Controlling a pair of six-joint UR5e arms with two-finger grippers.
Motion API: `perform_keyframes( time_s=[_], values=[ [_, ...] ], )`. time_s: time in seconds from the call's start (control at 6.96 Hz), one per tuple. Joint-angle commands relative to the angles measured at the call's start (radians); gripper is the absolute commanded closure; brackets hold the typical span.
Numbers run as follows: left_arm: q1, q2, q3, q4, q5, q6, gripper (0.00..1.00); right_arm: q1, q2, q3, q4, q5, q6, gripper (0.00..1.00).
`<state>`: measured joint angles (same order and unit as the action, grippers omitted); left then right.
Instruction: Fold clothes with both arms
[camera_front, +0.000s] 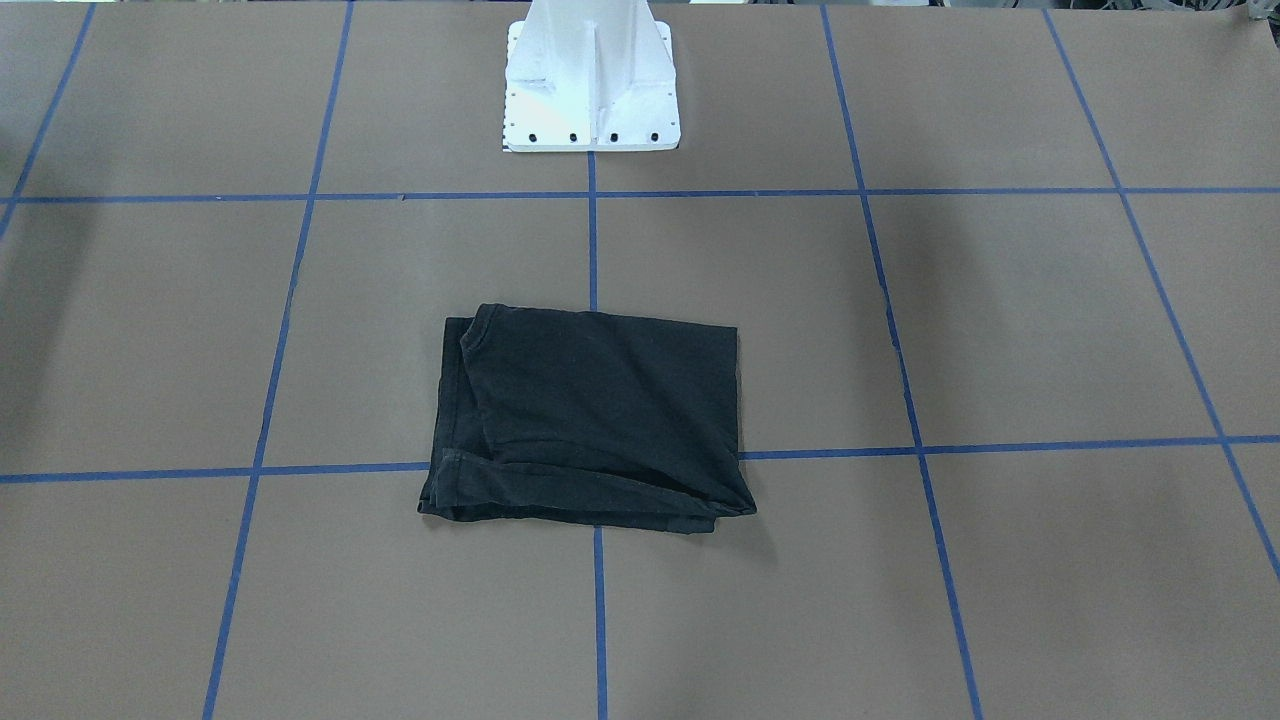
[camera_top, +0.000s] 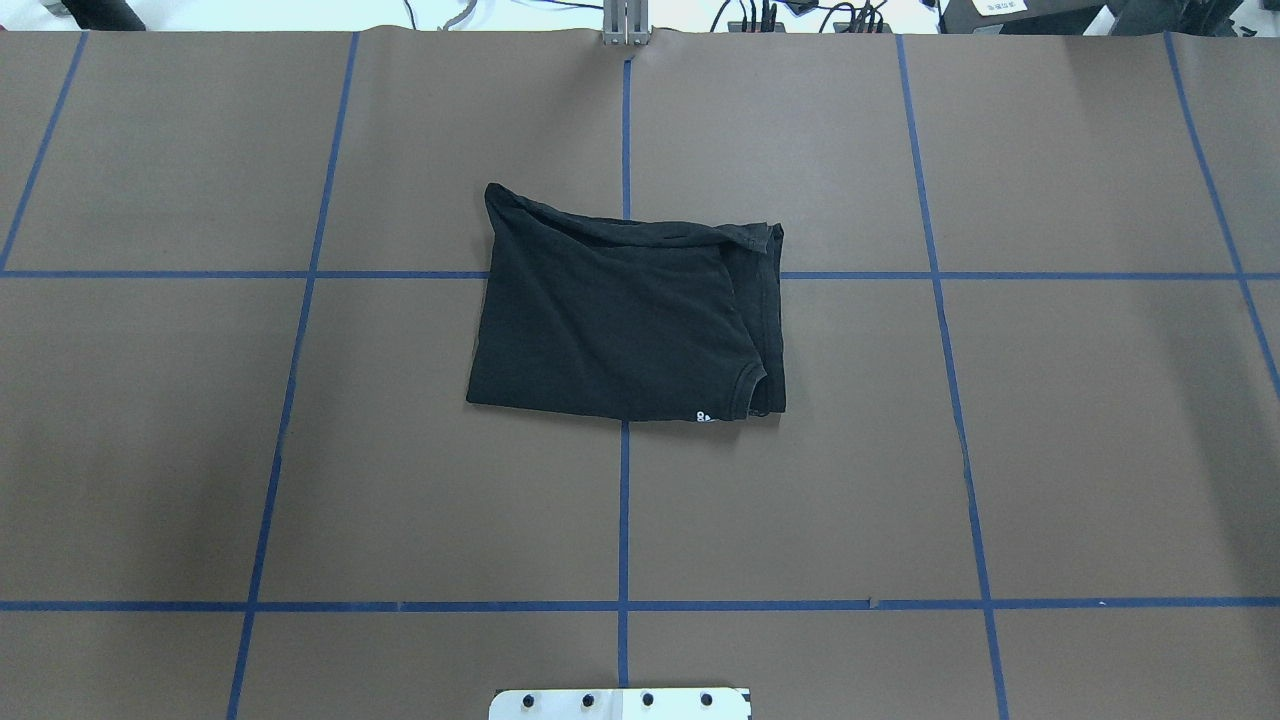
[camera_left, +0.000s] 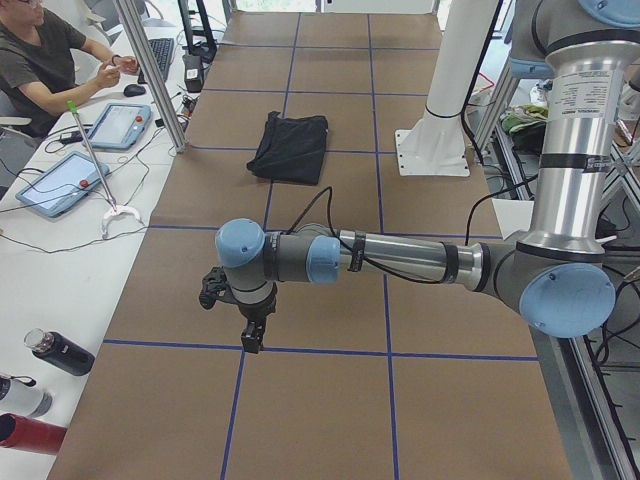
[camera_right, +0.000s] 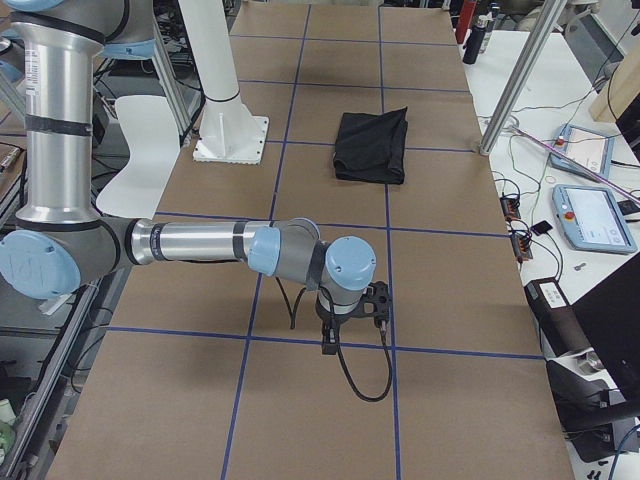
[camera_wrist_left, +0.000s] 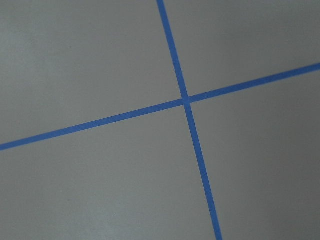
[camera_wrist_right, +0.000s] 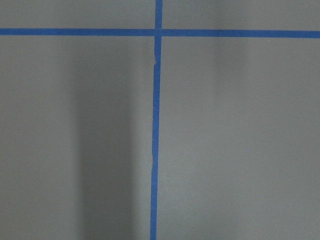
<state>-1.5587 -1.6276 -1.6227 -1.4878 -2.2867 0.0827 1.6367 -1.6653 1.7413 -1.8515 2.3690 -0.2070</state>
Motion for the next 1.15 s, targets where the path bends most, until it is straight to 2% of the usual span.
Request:
perform_keyframes(
  time_s=[0.0, 0.43, 0.72, 1.01],
  values=[
    [0.0, 0.0, 0.004, 0.0, 0.0, -0.044, 0.01, 0.0, 0.009, 0.0, 0.0, -0.001, 0.003, 0.0],
    [0.0, 0.002, 0.007, 0.0, 0.0, -0.044, 0.01, 0.0, 0.013, -0.002, 0.0, -0.002, 0.008, 0.0],
    [0.0, 0.002, 0.012, -0.002, -0.002, -0.044, 0.01, -0.001, 0.027, -0.006, 0.0, -0.004, 0.079, 0.0],
    [0.0, 0.0, 0.012, -0.002, -0.017, -0.044, 0.01, -0.002, 0.086, -0.063, 0.0, -0.004, 0.086, 0.0]
  ],
)
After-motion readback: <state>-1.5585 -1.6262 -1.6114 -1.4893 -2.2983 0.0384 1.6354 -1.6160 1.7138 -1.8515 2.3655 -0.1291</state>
